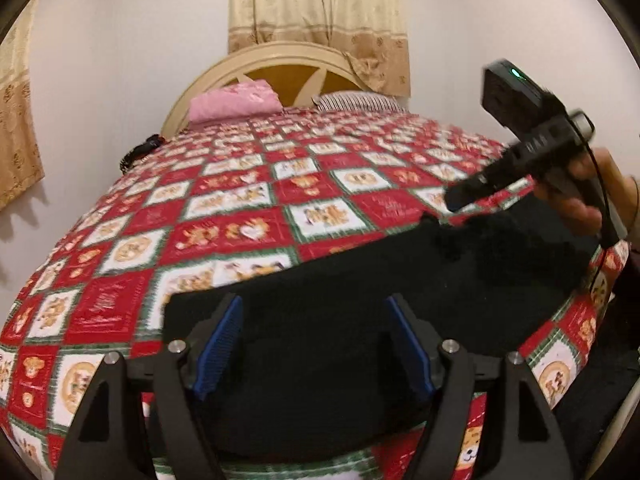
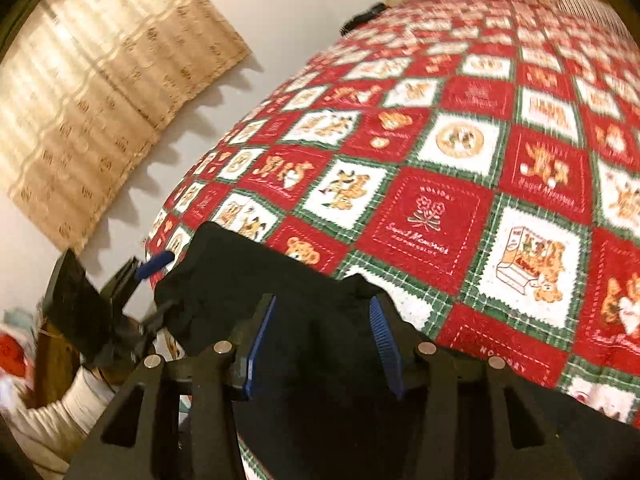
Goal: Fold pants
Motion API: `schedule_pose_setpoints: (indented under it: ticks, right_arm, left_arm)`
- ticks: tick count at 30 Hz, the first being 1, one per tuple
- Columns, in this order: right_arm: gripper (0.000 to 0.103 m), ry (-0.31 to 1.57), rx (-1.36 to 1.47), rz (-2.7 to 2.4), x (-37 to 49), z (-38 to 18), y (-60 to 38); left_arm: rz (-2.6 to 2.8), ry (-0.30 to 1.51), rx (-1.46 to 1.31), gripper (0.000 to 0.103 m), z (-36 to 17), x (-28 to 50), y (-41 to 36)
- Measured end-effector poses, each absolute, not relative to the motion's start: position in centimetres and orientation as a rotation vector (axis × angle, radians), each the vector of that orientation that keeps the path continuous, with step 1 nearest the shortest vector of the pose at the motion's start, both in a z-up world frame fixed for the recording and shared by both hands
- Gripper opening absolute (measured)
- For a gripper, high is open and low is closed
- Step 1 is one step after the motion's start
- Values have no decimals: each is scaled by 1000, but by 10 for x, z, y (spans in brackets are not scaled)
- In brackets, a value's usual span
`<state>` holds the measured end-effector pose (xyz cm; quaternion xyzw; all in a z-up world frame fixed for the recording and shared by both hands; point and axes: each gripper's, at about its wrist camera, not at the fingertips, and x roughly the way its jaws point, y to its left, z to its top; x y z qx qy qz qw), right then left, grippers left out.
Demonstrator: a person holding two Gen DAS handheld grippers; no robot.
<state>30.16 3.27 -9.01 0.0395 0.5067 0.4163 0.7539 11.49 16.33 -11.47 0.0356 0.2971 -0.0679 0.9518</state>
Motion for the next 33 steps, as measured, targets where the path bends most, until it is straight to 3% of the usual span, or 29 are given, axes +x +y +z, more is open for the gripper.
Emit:
schedule_pose_setpoints:
  ticks: [8,12,23,25,33]
  right_arm:
    - [49,1242,204,873,329,-124,31]
    - [29,1304,372,903,345,-137,26]
    - [26,1300,345,886,339,-135,27]
    - [9,1290,341,883,338,-134,29]
    - [5,1142,257,881,345,-96,39]
  left_arm:
    - [-156,675,49,77,-141,116,164]
    - [-156,677,32,80,-142,116,165]
    - [-150,674,24,81,-143,116,165]
    - [-148,674,23,81,-142,115,165]
    - [-149,663,46,83,-145,115,165]
